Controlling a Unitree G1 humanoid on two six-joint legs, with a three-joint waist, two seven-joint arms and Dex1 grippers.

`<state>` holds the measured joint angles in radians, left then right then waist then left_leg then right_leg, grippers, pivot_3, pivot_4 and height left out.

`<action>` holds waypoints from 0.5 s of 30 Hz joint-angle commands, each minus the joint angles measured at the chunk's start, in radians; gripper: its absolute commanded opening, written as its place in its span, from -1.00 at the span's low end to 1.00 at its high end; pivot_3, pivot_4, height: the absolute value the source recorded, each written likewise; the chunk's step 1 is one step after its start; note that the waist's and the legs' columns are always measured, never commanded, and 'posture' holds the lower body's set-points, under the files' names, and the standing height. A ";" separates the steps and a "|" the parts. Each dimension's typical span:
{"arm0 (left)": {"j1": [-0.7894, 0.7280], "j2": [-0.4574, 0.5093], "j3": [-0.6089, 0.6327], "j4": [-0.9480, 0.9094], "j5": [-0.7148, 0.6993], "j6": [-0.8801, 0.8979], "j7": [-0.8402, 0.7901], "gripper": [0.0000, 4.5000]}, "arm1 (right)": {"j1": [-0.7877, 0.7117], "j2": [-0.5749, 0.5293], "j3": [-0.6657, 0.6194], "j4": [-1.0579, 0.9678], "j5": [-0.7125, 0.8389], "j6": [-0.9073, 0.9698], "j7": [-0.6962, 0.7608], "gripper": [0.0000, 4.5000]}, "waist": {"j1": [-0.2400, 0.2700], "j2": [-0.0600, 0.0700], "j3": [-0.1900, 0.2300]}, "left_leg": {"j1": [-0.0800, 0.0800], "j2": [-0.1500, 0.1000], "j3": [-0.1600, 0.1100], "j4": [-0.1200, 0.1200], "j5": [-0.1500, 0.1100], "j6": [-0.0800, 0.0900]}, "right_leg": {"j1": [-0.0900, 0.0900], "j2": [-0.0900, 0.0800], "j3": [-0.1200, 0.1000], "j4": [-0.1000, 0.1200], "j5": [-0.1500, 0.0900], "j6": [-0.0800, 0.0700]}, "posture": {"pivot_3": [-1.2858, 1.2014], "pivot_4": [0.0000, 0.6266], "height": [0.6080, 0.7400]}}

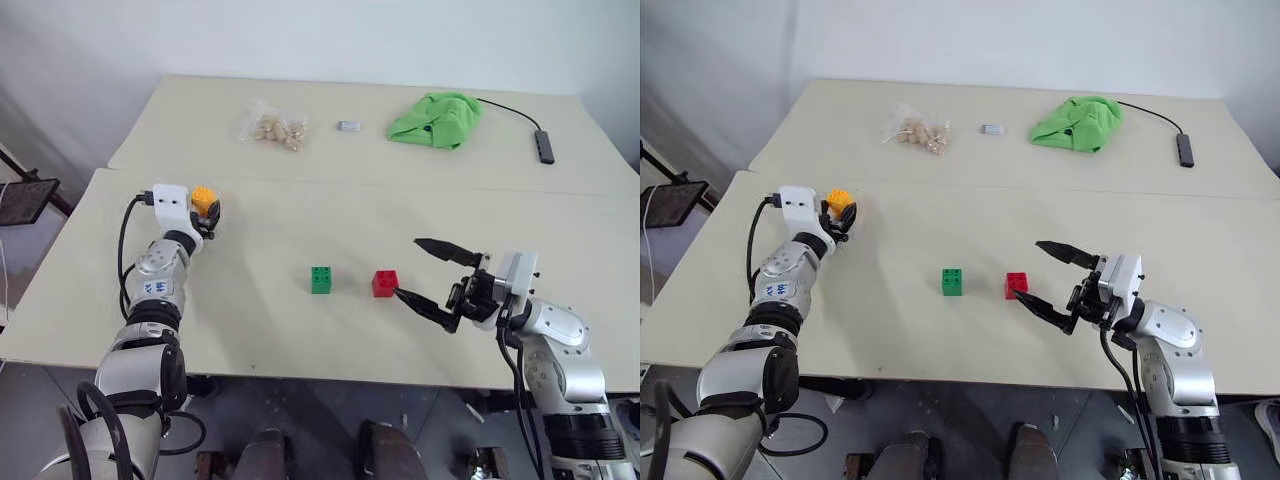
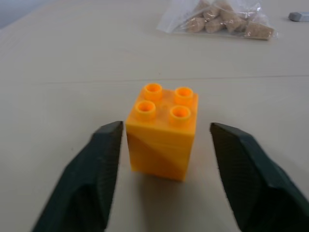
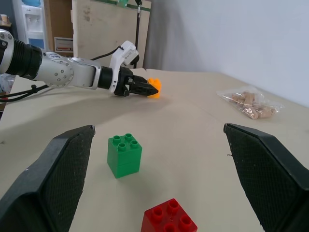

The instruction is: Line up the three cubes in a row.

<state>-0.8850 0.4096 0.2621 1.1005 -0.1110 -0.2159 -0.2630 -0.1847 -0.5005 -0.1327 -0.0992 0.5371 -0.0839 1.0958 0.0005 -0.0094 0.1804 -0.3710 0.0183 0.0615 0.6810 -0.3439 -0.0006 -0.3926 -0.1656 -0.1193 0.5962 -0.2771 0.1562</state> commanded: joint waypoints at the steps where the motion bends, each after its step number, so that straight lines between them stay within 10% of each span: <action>1: -0.027 0.025 0.011 -0.014 -0.038 -0.045 -0.124 -0.26 | -0.003 -0.015 -0.020 -0.036 0.017 -0.002 -0.004 1.00 | 0.000 0.000 0.000 | 0.000 0.000 0.000 0.000 0.000 0.000 | 0.000 0.000 0.000 0.000 0.000 0.000 | 0.03 -0.52 1.00; 9: -0.004 0.123 -0.060 -0.179 -0.190 0.036 -0.950 -0.35 | 0.008 -0.059 -0.041 -0.033 0.025 0.009 0.017 1.00 | -0.003 0.000 0.000 | -0.001 0.000 0.001 0.000 0.000 0.000 | -0.001 0.000 0.000 0.000 0.000 0.000 | 0.03 -0.52 1.00; 15: 0.021 0.192 -0.203 -0.173 -0.102 -0.042 -1.254 -0.35 | 0.032 -0.081 -0.055 -0.034 0.031 0.014 0.028 1.00 | -0.002 0.000 0.000 | 0.000 0.000 0.001 0.000 0.000 0.000 | -0.001 0.000 0.000 0.000 0.000 0.000 | 0.03 -0.52 1.00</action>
<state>-0.8785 0.5945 0.0919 0.9379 -0.2352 -0.2123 -1.4367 -0.1606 -0.5724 -0.1652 -0.0998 0.5421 -0.0654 1.1189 -0.0017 -0.0090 0.1803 -0.3711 0.0184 0.0627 0.6815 -0.3441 -0.0002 -0.3930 -0.1656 -0.1188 0.5965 -0.2772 0.1562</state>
